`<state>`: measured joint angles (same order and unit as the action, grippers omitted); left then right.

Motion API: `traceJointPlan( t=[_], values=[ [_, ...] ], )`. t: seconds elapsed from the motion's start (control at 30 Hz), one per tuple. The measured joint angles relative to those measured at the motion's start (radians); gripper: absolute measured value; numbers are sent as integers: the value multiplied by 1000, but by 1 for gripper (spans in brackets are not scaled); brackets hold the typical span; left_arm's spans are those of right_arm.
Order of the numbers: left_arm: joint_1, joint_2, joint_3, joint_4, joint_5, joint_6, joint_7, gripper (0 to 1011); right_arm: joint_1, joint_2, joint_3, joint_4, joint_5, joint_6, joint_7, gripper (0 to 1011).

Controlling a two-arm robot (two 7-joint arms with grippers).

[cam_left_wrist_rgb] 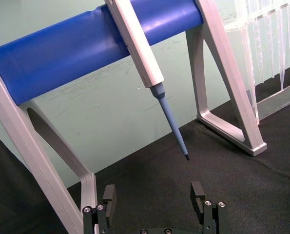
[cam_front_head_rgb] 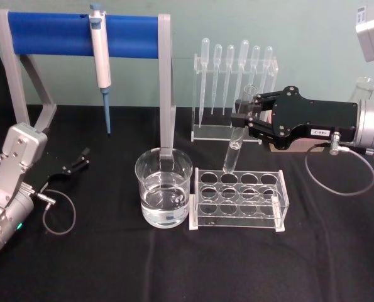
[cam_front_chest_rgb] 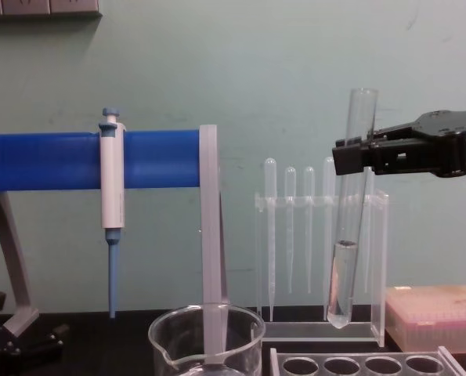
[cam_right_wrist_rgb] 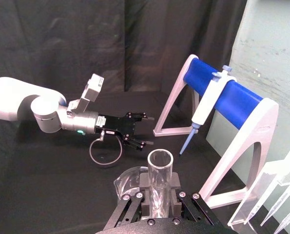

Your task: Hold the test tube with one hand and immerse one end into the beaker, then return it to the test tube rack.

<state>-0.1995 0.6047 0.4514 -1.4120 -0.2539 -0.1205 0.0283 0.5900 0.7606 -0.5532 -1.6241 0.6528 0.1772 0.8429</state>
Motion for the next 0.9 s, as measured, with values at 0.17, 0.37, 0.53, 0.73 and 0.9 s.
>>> traceJointPlan(
  t=[0.17, 0.37, 0.53, 0.73, 0.9],
  values=[
    [0, 0, 0, 0, 0, 0, 0, 1000, 0, 0, 0, 0, 0, 0, 0, 236],
    [0, 0, 0, 0, 0, 0, 0, 1000, 0, 0, 0, 0, 0, 0, 0, 236],
    [0, 0, 0, 0, 0, 0, 0, 1000, 0, 0, 0, 0, 0, 0, 0, 236],
    [0, 0, 0, 0, 0, 0, 0, 1000, 0, 0, 0, 0, 0, 0, 0, 236],
    [0, 0, 0, 0, 0, 0, 0, 1000, 0, 0, 0, 0, 0, 0, 0, 236]
  ],
)
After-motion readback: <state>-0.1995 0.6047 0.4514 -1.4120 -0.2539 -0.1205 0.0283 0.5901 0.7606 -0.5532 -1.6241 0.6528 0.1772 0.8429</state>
